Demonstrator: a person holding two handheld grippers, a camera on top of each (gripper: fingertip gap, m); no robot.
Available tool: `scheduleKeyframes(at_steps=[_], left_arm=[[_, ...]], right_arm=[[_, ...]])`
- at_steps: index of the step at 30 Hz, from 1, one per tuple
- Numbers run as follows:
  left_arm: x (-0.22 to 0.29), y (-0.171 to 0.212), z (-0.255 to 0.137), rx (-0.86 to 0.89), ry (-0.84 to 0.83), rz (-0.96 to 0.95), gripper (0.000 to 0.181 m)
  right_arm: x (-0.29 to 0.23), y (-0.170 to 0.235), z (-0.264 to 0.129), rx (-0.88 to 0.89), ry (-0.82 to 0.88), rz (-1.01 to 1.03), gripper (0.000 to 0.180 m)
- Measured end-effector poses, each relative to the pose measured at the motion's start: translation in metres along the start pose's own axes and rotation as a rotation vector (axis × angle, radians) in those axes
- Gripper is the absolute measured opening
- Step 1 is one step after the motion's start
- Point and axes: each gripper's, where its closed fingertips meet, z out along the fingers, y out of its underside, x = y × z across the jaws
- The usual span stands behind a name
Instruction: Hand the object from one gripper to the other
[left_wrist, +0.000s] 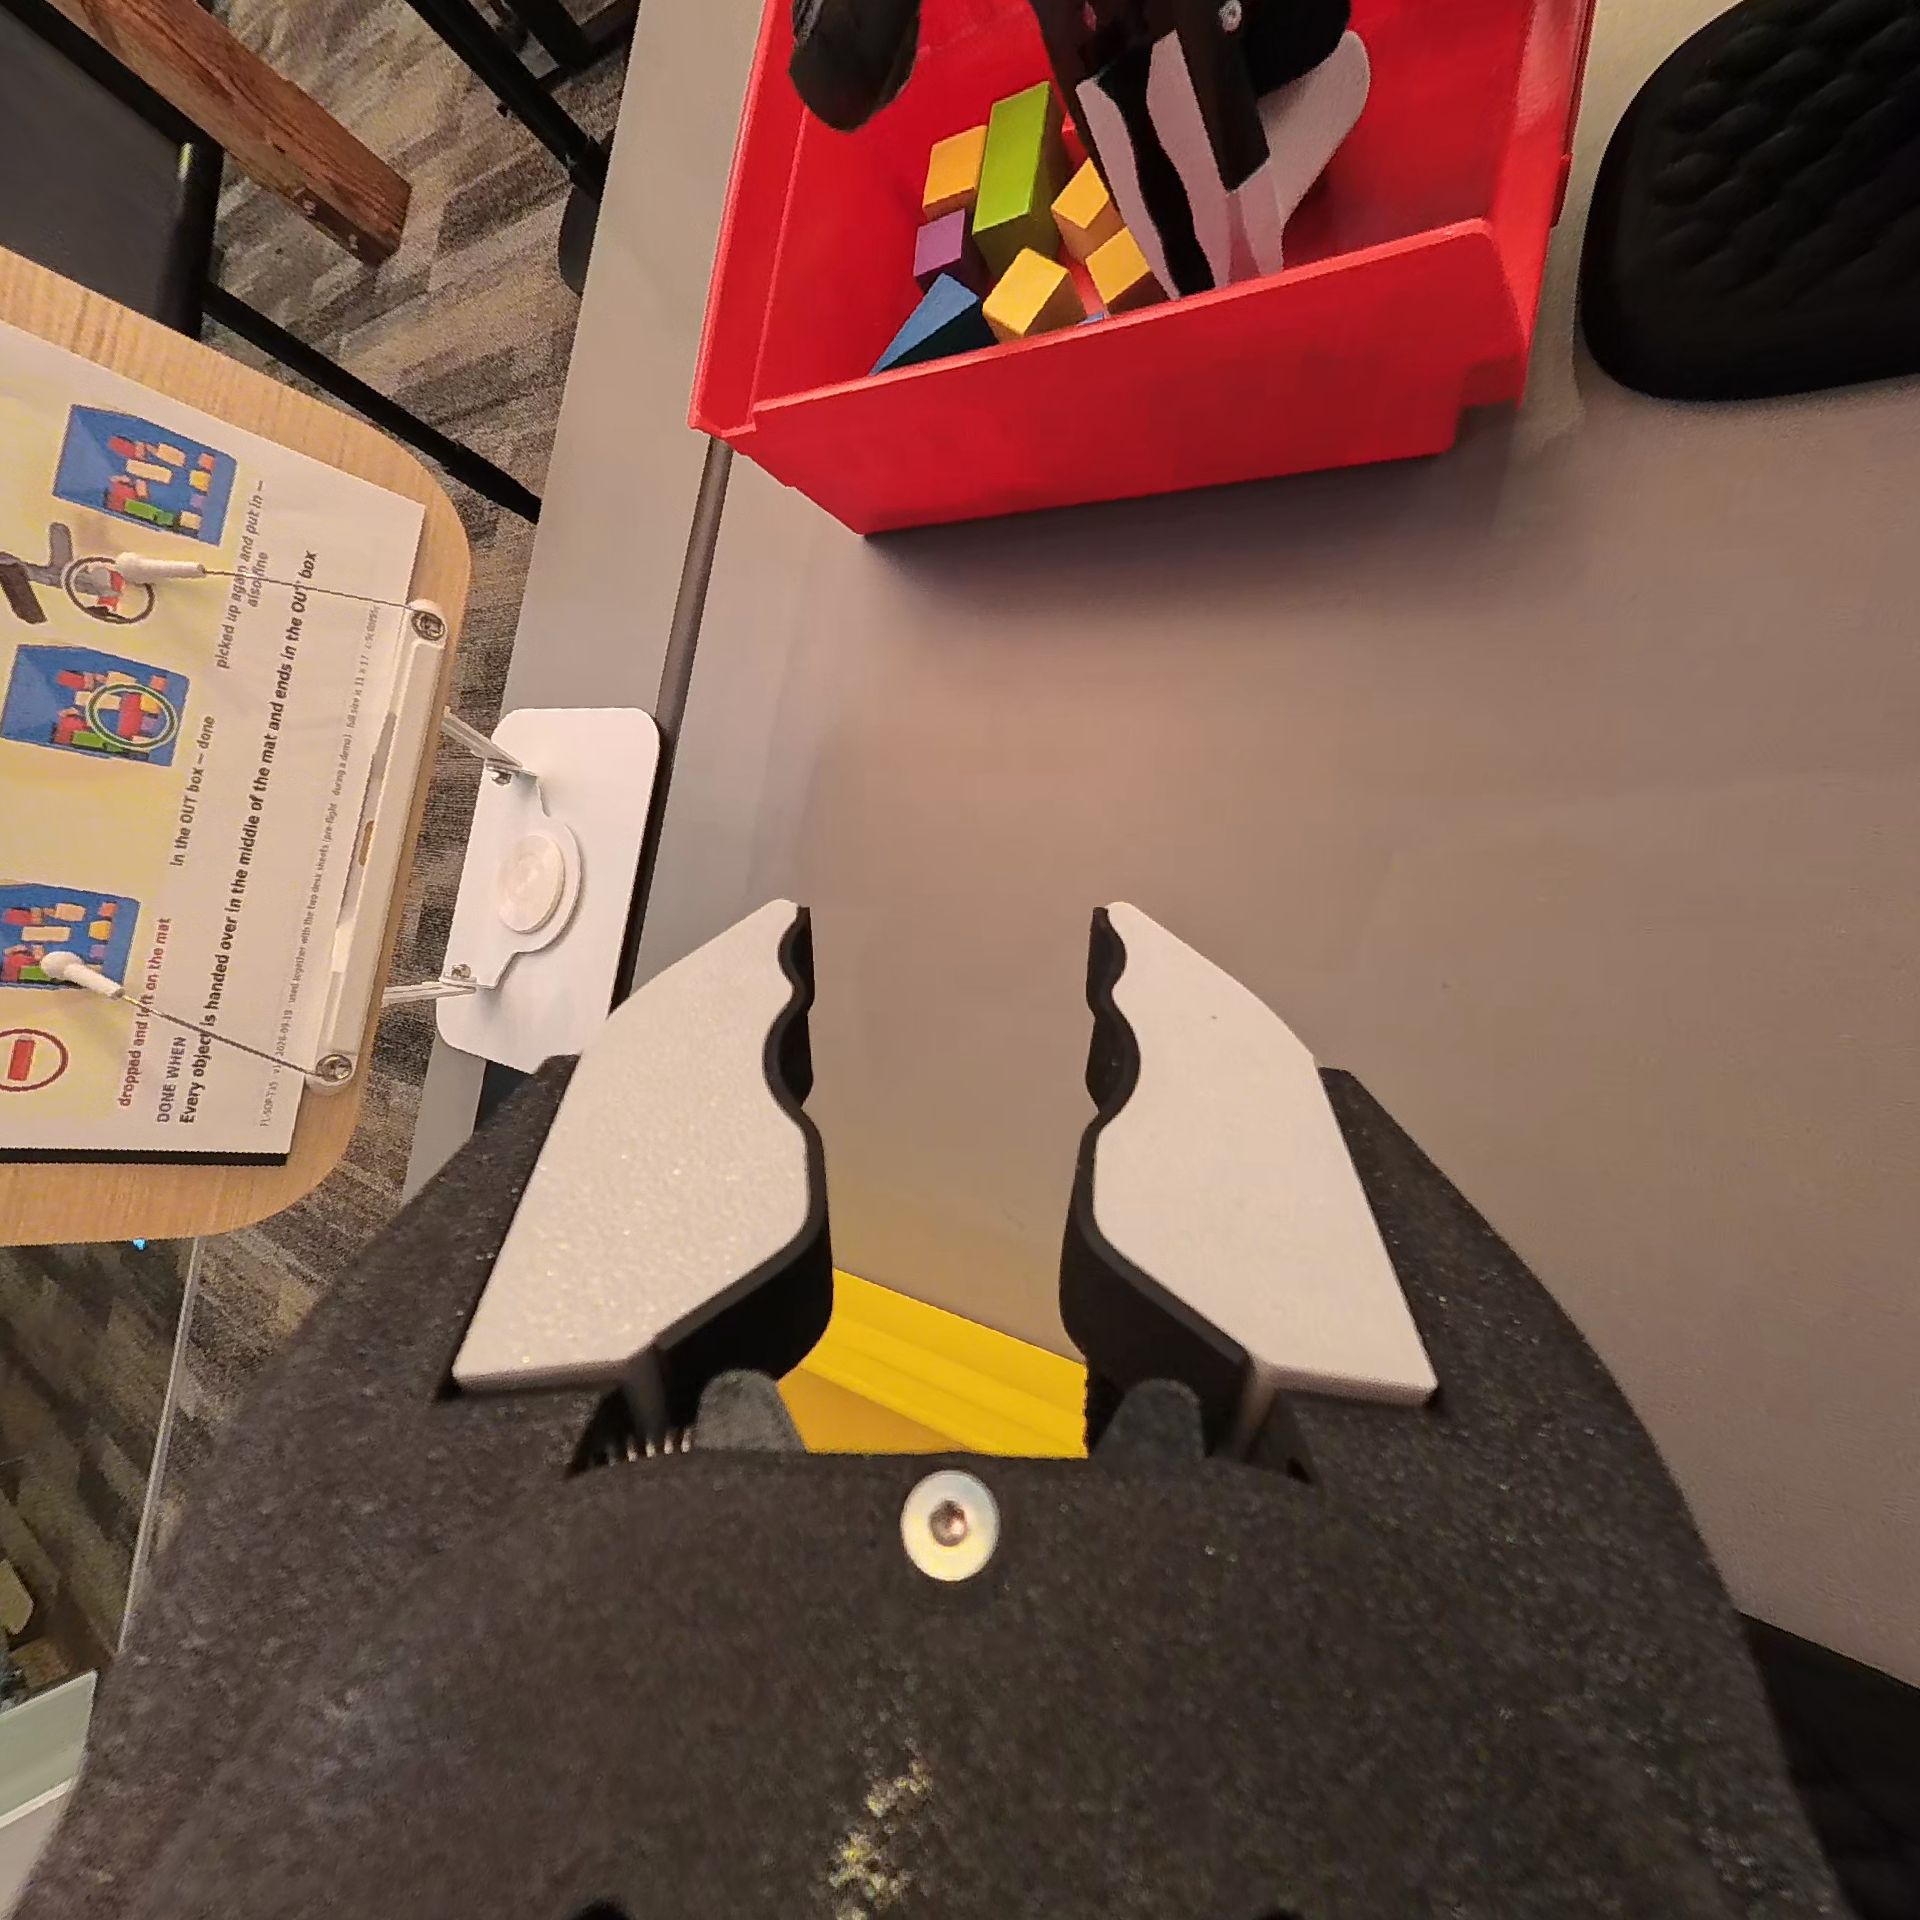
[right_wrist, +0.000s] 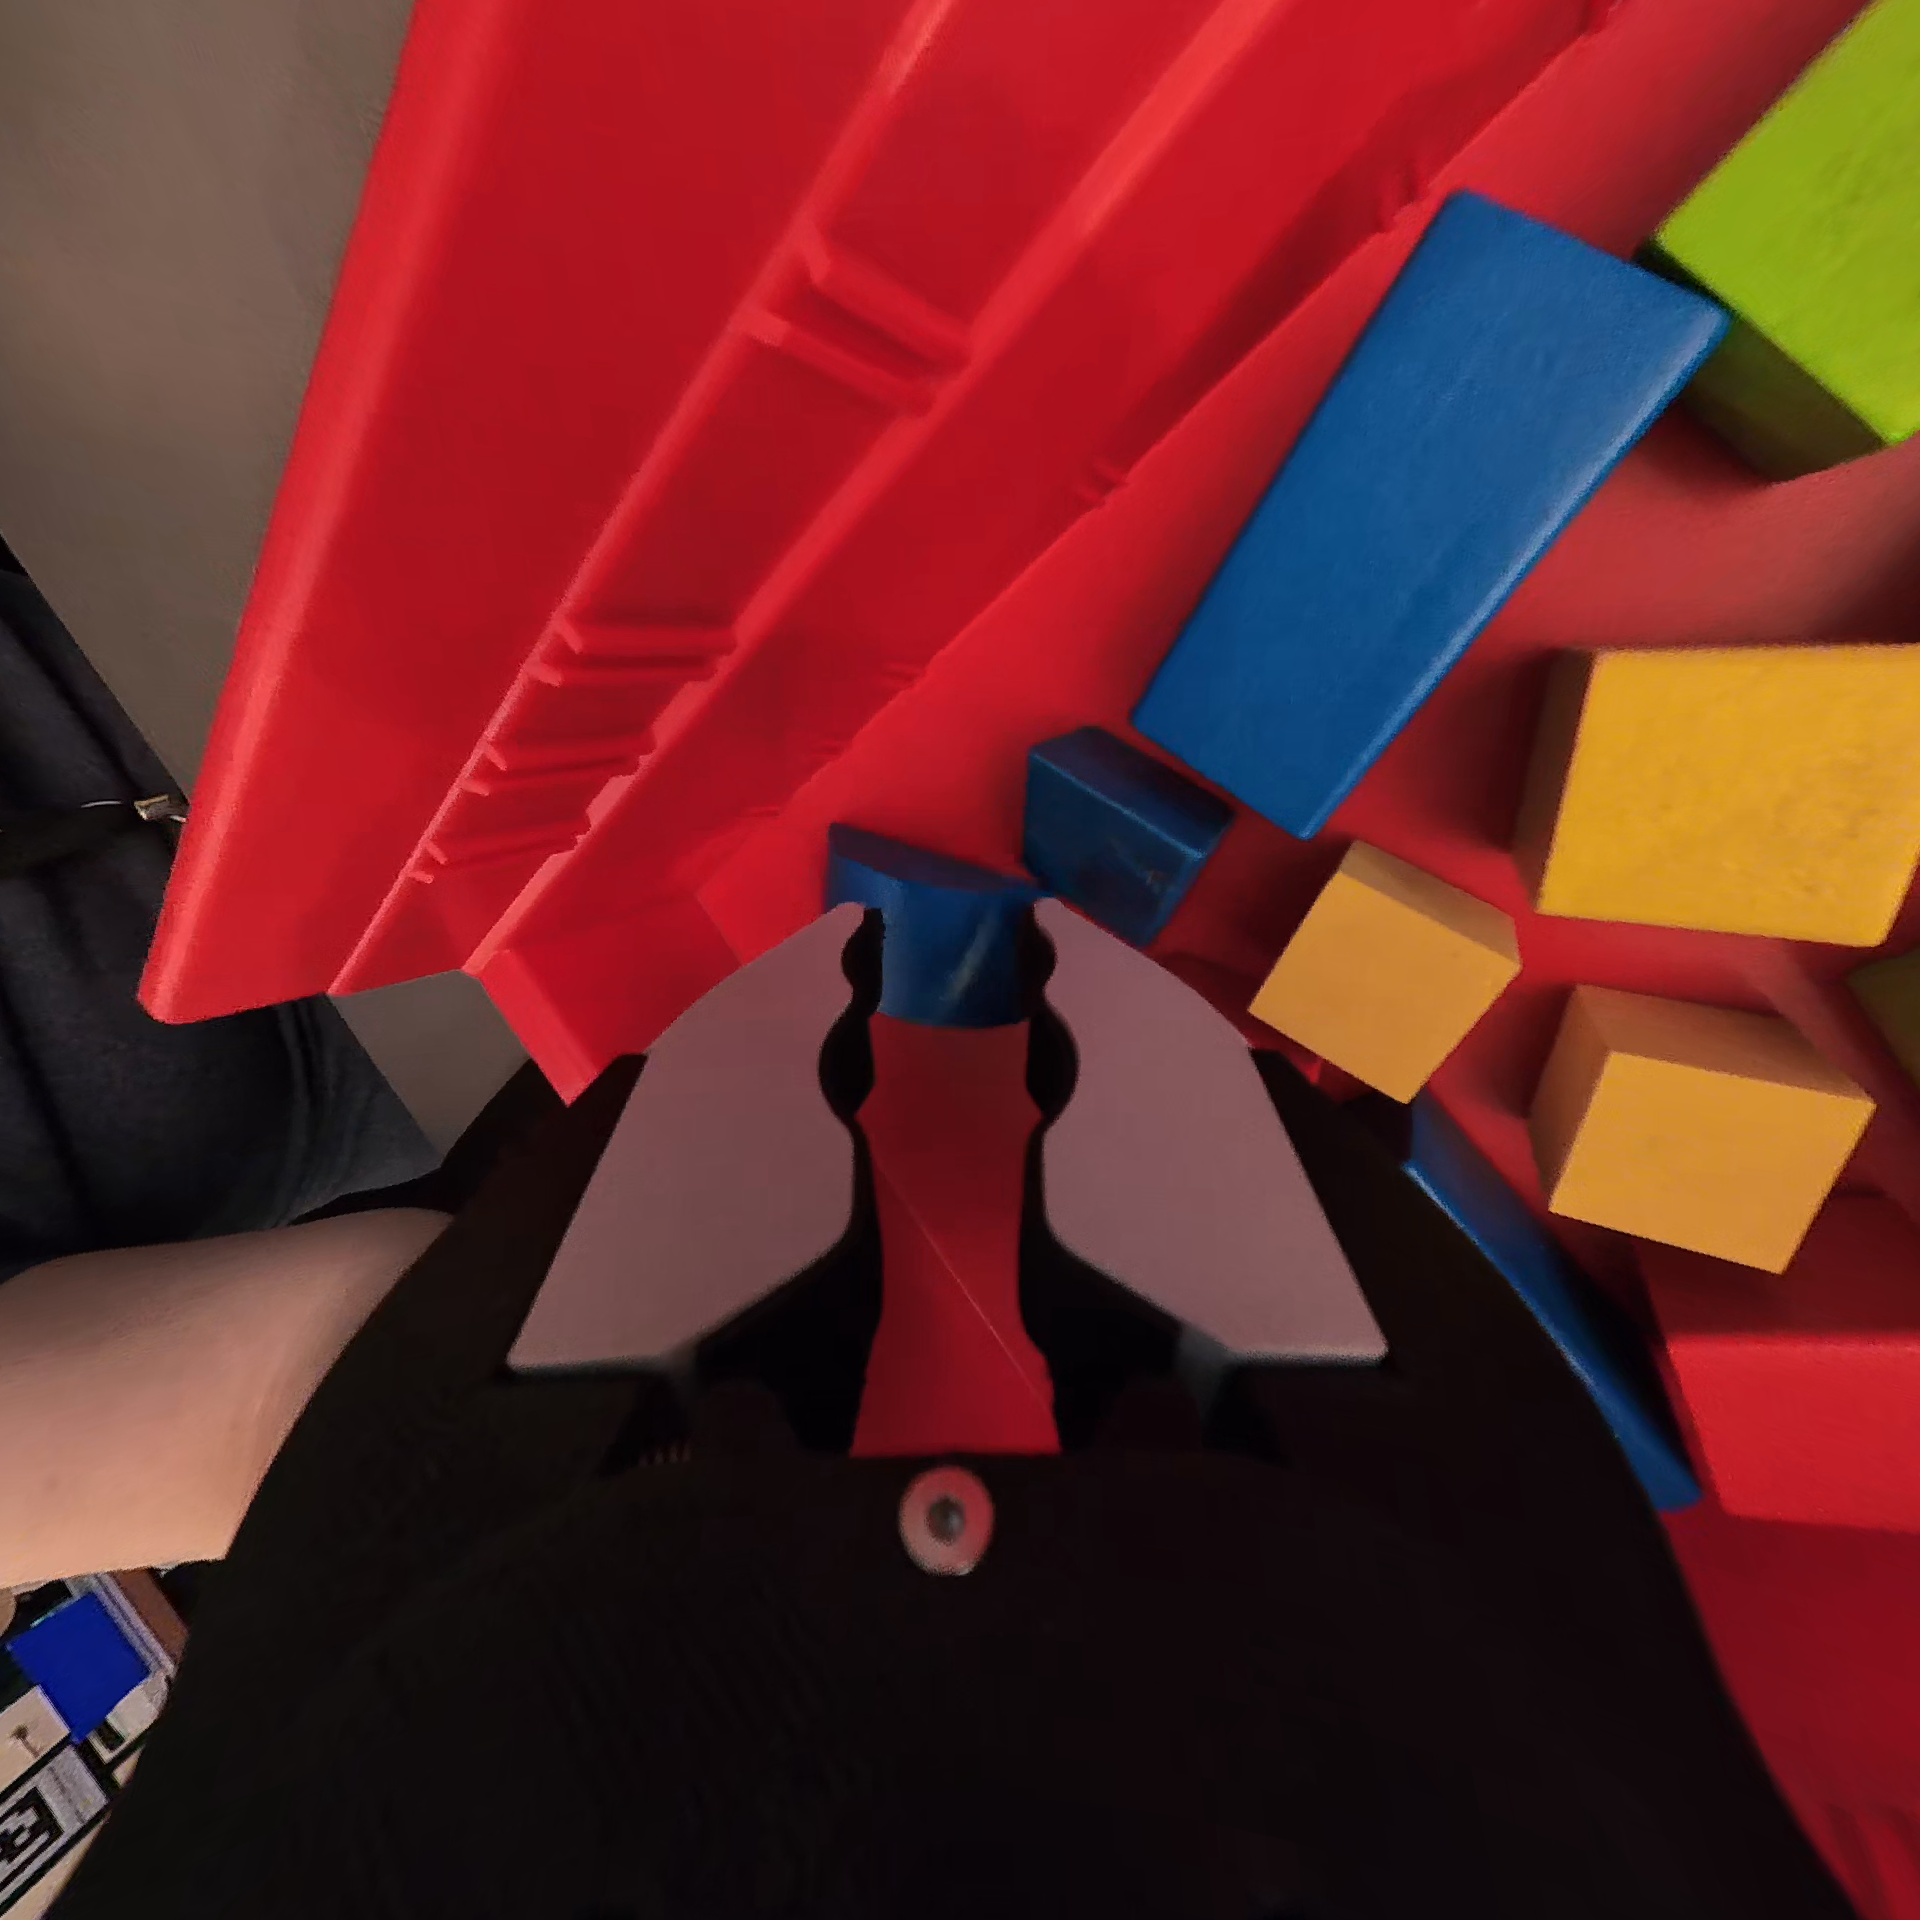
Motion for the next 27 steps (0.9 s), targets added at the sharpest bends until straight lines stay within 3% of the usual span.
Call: scheduleKeyframes(at_steps=[9,13,21,24,27], left_arm=[[-0.014,0.009,-0.008,-0.012,-0.052,-0.015,0.05],[-0.042,0.02,-0.033,0.033,-0.13,-0.109,0.05],[-0.091,0.048,-0.094,0.173,-0.28,-0.302,0.052],[-0.101,0.062,-0.111,0.198,-0.314,-0.359,0.051],[-0.112,0.08,-0.125,0.193,-0.367,-0.405,0.05]], right_arm=[[-0.013,-0.006,-0.019,0.073,0.007,-0.053,0.021],[-0.035,-0.02,-0.064,0.285,0.083,-0.18,0.02],[-0.044,-0.047,-0.193,0.865,0.533,-0.319,0.022],[-0.04,-0.045,-0.227,1.061,0.596,-0.299,0.036],[-0.021,-0.035,-0.243,1.135,0.655,-0.217,0.048]])
